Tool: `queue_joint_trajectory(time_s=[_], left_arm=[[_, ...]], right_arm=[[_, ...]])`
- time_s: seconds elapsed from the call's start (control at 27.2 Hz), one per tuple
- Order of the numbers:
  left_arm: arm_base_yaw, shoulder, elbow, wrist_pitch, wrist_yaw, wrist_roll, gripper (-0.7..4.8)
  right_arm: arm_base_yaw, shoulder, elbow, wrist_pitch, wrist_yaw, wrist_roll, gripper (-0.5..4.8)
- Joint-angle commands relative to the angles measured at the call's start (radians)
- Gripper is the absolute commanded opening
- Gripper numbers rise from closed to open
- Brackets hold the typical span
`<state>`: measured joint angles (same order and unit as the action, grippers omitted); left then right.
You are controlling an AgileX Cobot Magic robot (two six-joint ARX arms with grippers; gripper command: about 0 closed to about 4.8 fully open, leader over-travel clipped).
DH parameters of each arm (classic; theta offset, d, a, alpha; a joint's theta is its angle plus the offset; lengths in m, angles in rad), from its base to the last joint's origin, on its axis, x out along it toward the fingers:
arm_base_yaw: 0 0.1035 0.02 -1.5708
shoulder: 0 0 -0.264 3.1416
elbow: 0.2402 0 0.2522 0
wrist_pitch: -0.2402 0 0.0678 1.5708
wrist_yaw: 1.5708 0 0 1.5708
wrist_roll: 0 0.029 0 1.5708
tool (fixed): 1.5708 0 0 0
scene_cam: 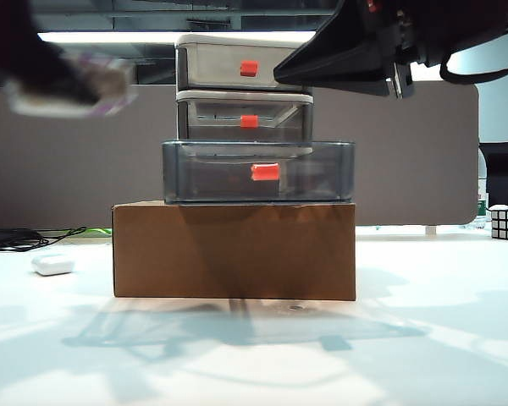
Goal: Open the third layer of the drawer on the table, pick up a pack of napkins on the table and put it in, and finally close the drawer.
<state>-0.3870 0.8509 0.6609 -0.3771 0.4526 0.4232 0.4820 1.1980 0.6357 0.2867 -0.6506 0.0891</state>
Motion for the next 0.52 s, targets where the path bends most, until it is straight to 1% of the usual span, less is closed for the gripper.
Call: queue_joint_trajectory(time_s=[0.04,0.26,0.33,0.4,0.52], left_arm=[[-0.111,0.033,0.004,0.154,-0.051,-0.093,1.58],[-0.235,0.192,0.014,0.380,-0.048,-0.159,1.66],[-0.255,0.250,0.034,0.398,-0.048,-0.163,1.66],[-0.312,0.364,0.090,0.454,-0.053,-0.161,1.66],[-0.321,0.436,0.143,0.468,-0.074,-0.161,1.66]], right_arm=[[0.000,-0.012,0.005,0.008,-0.003,0.019,-0.06],[0.000,-0.037,0.005,0.014,0.002,0.026,-0.06],[0.000,-0.047,0.005,0.019,0.002,0.025,-0.06],[-0.002,-0.063,0.005,0.022,0.005,0.025,-0.06],[-0.003,-0.068,0.006,0.024,0.004,0.026,-0.06]])
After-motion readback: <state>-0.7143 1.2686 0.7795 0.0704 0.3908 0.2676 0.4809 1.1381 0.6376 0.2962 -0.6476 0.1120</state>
